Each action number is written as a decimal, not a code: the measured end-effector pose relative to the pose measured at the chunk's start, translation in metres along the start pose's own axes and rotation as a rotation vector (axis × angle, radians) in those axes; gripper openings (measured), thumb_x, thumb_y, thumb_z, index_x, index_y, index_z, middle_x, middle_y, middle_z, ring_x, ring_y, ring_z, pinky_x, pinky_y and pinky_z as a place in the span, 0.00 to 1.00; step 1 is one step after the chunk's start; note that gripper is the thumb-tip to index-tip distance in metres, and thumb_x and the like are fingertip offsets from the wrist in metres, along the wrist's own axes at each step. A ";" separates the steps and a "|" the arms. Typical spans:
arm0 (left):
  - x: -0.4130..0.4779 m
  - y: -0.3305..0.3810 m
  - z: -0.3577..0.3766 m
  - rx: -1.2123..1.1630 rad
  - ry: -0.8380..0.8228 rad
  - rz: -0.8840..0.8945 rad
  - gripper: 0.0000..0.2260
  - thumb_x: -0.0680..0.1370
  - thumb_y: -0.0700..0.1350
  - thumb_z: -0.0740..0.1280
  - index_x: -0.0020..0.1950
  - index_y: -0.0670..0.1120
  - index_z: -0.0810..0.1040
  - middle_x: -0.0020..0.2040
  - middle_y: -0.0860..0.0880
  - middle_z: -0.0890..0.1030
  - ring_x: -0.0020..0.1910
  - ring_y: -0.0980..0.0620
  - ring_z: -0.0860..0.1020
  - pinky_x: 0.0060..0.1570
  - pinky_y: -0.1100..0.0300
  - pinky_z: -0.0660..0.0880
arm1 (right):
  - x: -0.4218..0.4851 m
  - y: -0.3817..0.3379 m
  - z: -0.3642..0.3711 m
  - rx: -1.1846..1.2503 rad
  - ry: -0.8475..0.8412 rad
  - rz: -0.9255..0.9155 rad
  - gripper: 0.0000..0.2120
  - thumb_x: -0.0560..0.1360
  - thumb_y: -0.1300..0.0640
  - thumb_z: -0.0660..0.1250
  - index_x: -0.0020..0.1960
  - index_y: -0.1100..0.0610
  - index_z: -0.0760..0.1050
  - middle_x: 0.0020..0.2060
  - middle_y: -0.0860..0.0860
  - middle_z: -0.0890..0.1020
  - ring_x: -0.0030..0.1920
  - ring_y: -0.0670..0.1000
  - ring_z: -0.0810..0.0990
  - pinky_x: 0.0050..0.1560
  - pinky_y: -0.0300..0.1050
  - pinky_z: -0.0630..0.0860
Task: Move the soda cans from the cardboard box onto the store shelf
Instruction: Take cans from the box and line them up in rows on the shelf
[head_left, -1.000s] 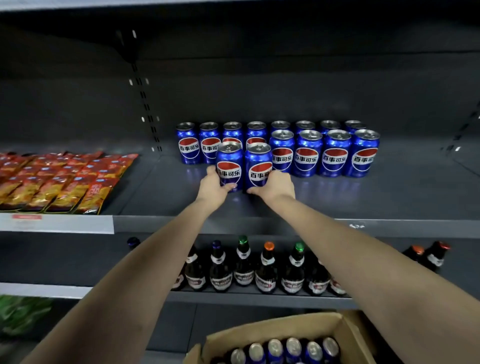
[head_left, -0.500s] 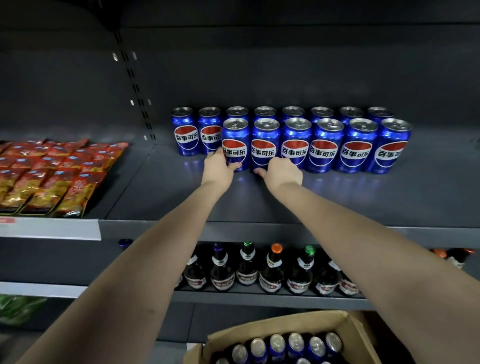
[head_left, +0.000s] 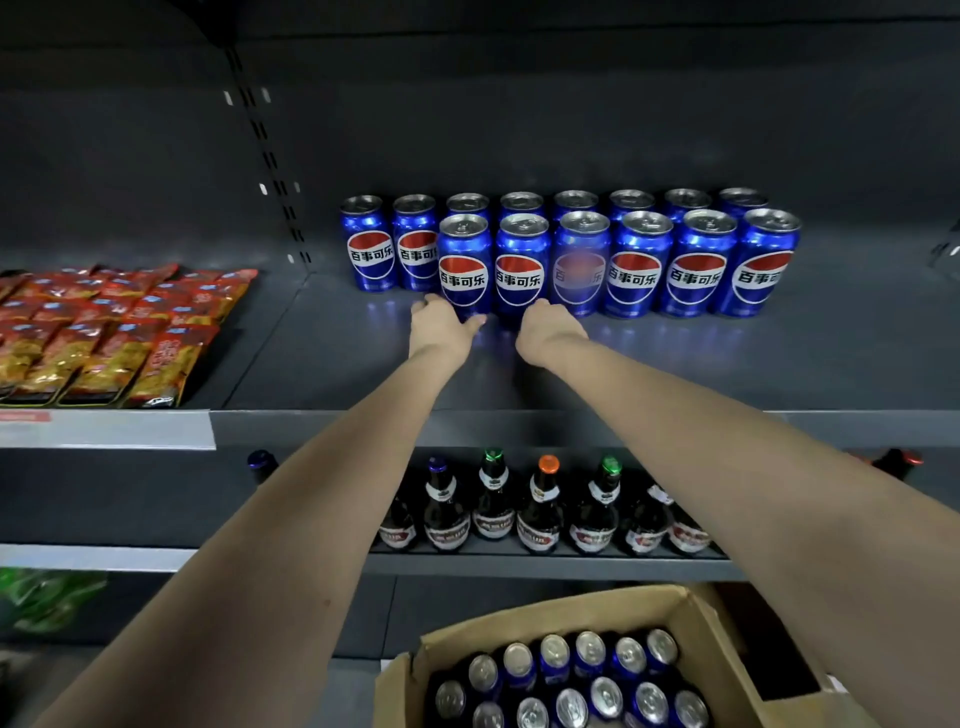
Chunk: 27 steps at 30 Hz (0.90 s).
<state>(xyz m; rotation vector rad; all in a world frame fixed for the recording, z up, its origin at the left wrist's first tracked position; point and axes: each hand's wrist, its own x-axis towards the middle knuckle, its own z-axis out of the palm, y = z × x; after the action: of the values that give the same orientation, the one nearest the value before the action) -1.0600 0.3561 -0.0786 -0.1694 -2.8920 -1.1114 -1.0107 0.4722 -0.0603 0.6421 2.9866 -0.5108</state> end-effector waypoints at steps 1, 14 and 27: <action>-0.005 -0.001 -0.001 0.016 0.002 0.001 0.28 0.76 0.51 0.68 0.68 0.36 0.66 0.67 0.38 0.70 0.65 0.42 0.70 0.62 0.54 0.68 | -0.004 0.002 -0.001 -0.003 -0.012 -0.011 0.20 0.78 0.59 0.60 0.68 0.65 0.64 0.66 0.61 0.71 0.66 0.61 0.71 0.64 0.52 0.71; -0.083 0.037 -0.045 -0.074 -0.407 0.174 0.07 0.80 0.42 0.58 0.47 0.44 0.75 0.30 0.47 0.75 0.25 0.52 0.74 0.24 0.62 0.70 | -0.107 0.021 -0.028 0.014 0.322 -0.360 0.11 0.76 0.52 0.59 0.55 0.56 0.73 0.46 0.57 0.81 0.48 0.60 0.79 0.41 0.45 0.71; -0.145 0.022 0.021 -0.272 -0.510 0.286 0.08 0.78 0.42 0.65 0.39 0.46 0.71 0.36 0.45 0.82 0.29 0.51 0.82 0.29 0.62 0.76 | -0.155 0.129 0.035 -0.193 0.203 -0.365 0.14 0.75 0.48 0.60 0.56 0.54 0.72 0.47 0.58 0.83 0.50 0.62 0.81 0.47 0.49 0.74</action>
<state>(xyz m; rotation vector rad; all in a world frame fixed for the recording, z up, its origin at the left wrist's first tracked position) -0.9131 0.3736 -0.0901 -0.9735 -2.9491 -1.5859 -0.8176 0.5110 -0.1156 0.1390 3.3050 -0.1713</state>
